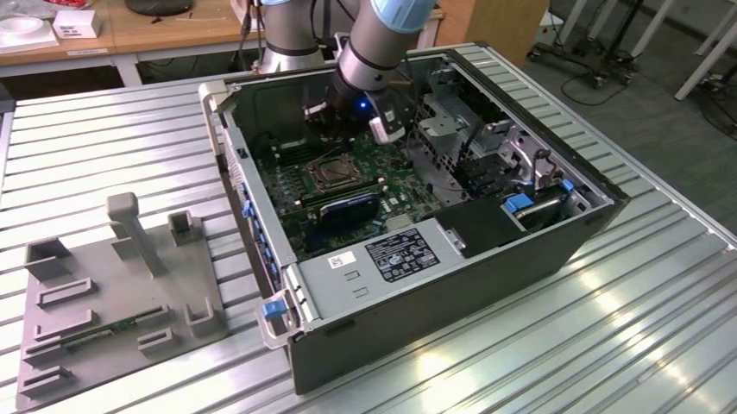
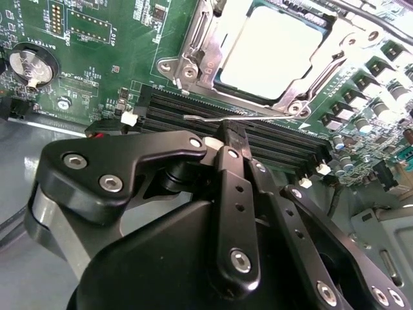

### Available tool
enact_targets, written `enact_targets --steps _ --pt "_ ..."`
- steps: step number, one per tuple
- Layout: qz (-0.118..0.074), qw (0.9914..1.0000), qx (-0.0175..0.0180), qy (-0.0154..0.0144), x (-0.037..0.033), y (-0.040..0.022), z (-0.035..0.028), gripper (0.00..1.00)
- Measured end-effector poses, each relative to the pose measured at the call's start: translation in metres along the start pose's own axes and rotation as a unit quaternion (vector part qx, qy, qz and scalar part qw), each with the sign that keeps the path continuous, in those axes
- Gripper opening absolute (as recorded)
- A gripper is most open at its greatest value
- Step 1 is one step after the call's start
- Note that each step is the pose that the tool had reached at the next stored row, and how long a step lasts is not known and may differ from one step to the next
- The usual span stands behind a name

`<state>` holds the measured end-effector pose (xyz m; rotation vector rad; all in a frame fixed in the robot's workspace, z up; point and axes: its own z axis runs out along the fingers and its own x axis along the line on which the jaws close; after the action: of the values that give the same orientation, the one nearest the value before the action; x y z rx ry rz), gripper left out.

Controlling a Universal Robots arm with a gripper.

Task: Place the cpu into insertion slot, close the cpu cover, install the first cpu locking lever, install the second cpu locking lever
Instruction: 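Install the first cpu locking lever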

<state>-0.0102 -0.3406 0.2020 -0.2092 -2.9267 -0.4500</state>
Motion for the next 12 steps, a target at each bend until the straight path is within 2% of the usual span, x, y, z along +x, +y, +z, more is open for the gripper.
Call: enact_targets --steps 12 --pt "0.0 1.0 0.0 0.0 -0.0009 -0.001 0.0025 0.11"
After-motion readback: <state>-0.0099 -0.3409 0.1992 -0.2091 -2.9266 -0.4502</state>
